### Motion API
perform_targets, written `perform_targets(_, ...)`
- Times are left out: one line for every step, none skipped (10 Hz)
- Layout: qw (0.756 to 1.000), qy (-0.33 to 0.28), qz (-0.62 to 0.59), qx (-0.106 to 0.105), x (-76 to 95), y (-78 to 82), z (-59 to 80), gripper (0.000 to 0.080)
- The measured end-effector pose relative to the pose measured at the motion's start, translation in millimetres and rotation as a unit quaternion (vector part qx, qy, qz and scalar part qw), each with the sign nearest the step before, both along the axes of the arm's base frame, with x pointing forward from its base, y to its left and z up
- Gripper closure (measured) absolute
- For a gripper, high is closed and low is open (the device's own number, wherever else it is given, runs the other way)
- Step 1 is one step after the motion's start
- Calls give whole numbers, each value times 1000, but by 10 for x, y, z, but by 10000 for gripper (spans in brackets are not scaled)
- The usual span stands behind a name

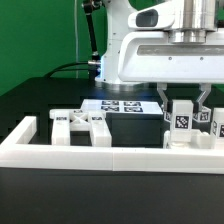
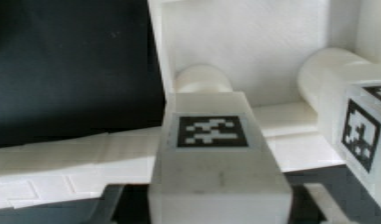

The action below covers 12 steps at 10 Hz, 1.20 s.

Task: Assemble chair

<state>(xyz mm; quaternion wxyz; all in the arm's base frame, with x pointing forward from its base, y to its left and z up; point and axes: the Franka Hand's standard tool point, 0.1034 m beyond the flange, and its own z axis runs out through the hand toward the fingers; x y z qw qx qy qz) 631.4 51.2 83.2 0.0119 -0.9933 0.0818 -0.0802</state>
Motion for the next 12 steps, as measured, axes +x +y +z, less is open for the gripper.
perform_targets(1000, 0, 0, 0, 0, -1, 0, 509)
perform_targets(1000, 0, -15, 3, 0, 1, 0, 509)
perform_targets(998, 1, -65, 12, -1, 2, -3, 509)
perform_targets(995, 1, -101, 17, -2, -3, -8, 509)
perform_targets(989, 0, -149, 27, 7, -21, -11, 509)
perform_targets(983, 0, -181, 32, 19, -15, -12, 509)
perform_targets(971, 2, -235, 41, 19, -1, -11, 509)
perform_targets(957, 3, -285, 49, 16, 8, -13, 509)
perform_targets(947, 4, -318, 55, 13, 16, -16, 509)
perform_targets(927, 5, -369, 64, 9, 19, -19, 509)
perform_targets(903, 6, -423, 75, -2, 26, -21, 509)
perform_targets(882, 7, -464, 82, -7, 30, -22, 509)
